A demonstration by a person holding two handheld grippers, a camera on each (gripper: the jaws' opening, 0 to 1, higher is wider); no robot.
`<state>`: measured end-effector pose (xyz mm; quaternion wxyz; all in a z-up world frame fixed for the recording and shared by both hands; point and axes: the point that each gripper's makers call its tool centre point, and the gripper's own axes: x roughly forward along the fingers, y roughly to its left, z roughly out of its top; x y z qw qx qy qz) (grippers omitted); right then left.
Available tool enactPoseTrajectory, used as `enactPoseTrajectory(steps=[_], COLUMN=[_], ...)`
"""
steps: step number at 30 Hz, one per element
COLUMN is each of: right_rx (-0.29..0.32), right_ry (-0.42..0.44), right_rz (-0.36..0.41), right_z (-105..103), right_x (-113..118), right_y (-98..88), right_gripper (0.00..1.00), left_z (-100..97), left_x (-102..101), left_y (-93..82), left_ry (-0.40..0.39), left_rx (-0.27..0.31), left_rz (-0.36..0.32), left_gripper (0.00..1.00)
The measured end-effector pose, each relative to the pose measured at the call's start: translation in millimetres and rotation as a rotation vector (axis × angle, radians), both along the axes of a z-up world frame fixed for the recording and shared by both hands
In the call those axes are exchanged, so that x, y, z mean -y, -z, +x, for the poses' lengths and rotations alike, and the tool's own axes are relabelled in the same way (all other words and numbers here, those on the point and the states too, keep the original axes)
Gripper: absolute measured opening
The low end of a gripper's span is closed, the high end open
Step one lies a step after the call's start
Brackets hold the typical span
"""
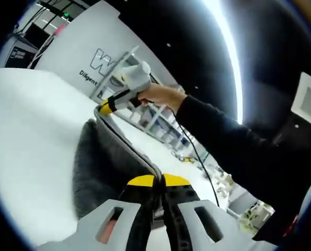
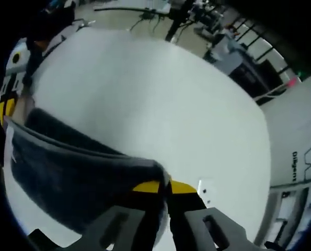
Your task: Open the folded towel by lifting each exposed corner and separating the folded layers until the towel lies flat within the target outline without major curled edges
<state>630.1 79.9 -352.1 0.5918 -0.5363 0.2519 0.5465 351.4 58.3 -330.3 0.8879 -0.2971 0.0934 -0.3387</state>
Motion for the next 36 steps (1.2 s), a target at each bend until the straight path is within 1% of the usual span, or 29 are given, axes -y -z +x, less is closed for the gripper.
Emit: enactPoseTrajectory(steps=[5, 11, 16, 20, 25, 27, 36], right_rx=[0.012, 0.04, 0.048, 0.056, 0.065, 0.071, 0.076], right_ry=[-0.012, -0.036, -0.042, -0.052, -0.039, -0.034, -0.019], right_rz=[0.01, -0.005, 0.036, 0.045, 0.051, 0.061, 0.11], right_z=[0.3, -3.7, -8.2, -12.8, -13.2, -13.8, -15.1], right_x=[1.4, 1.4, -5.4, -8.9, -0.1, 5.4, 13.8], right_y=[-1.8, -5.0, -12.5, -15.4, -17.9, -20.0, -24.9], right_gripper=[0.0, 0.0, 0.0, 0.0, 0.0, 0.0, 0.0], left_z=[-1.3, -1.7, -3.7, -5.6, -5.9, -6.2, -7.8], left_x=[5.8, 15.6, 24.0, 32.1, 36.3, 35.1, 33.8], left_y=[-2.9, -8.1, -17.0, -22.1, -23.7, -23.0, -21.4], left_ry=[0.014, 0.023, 0.033, 0.043, 0.049, 0.052, 0.06], left_rx=[-0.005, 0.013, 0.034, 0.052, 0.059, 0.06, 0.056], left_rz=[-0.018, -0.008, -0.002, 0.009, 0.018, 0.018, 0.014], left_gripper=[0.02, 0.02, 0.02, 0.02, 0.02, 0.02, 0.02])
